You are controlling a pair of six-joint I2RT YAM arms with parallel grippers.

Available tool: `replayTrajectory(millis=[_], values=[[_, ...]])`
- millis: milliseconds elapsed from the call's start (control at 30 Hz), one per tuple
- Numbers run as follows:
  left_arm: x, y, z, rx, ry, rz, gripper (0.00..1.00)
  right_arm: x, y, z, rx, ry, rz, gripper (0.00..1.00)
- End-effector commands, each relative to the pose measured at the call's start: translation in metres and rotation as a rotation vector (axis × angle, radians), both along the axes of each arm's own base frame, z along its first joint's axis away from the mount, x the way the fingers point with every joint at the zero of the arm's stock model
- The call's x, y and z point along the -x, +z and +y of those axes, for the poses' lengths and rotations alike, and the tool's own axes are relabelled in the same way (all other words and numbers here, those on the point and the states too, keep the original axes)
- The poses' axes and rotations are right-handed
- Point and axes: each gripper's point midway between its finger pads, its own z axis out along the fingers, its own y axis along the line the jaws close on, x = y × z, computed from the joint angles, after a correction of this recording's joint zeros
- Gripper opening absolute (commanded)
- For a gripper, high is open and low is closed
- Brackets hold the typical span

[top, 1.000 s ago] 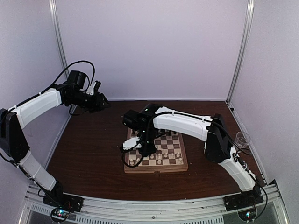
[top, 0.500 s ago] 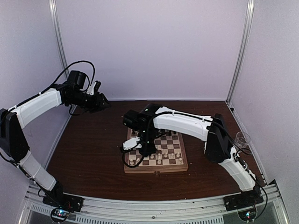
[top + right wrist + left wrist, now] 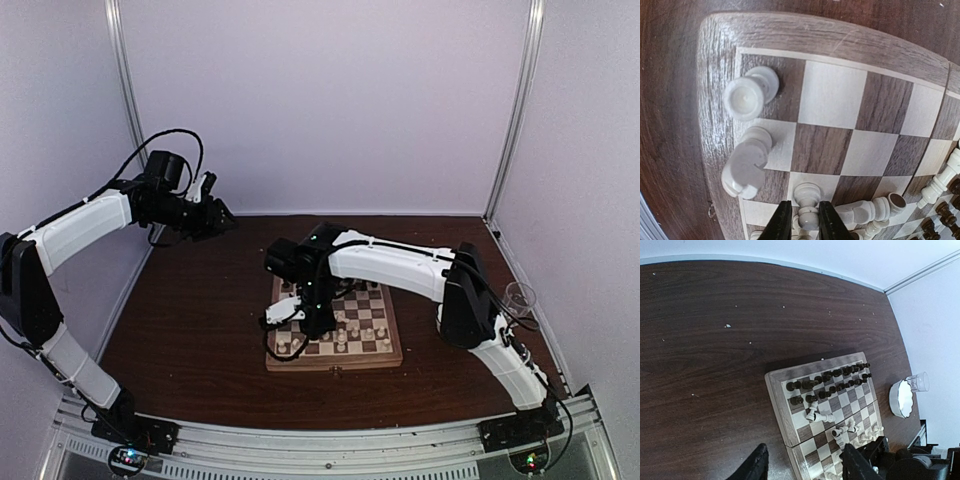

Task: Set up the chess pieces on the board
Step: Place the pawn at c2, then pick up the chess pile from the chessboard.

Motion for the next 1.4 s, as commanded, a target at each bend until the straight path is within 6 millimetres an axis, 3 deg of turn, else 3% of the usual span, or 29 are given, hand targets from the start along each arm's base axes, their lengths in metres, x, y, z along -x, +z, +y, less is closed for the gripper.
replayTrajectory(millis=[0,267,500,800,933,1167,1367], values=[[-0.007,0.002,0.001,0.017,0.006,-0.022,0.51,0.005,0.011,-0.001,-0.008,0.000,-0.007,0.23],[-0.007,0.004,-0.002,0.031,-0.010,-0.031,0.51,-0.005,0.066,0.007,-0.131,-0.018,-0.100,0.31],[-0.009,-0.003,-0.008,0.057,-0.033,-0.031,0.50,-0.027,0.103,-0.013,-0.231,-0.117,-0.138,0.32],[-0.004,0.002,-0.023,0.107,-0.107,-0.030,0.50,-0.064,0.087,-0.078,-0.327,-0.337,-0.135,0.32],[-0.003,0.007,-0.026,0.104,-0.124,-0.049,0.50,-0.068,0.097,-0.097,-0.343,-0.371,-0.160,0.33],[-0.003,0.016,-0.022,0.057,-0.132,-0.110,0.50,-0.064,0.106,-0.115,-0.357,-0.394,-0.177,0.35],[-0.006,0.018,-0.009,-0.016,-0.085,-0.154,0.50,-0.061,0.103,-0.111,-0.411,-0.391,-0.144,0.35]])
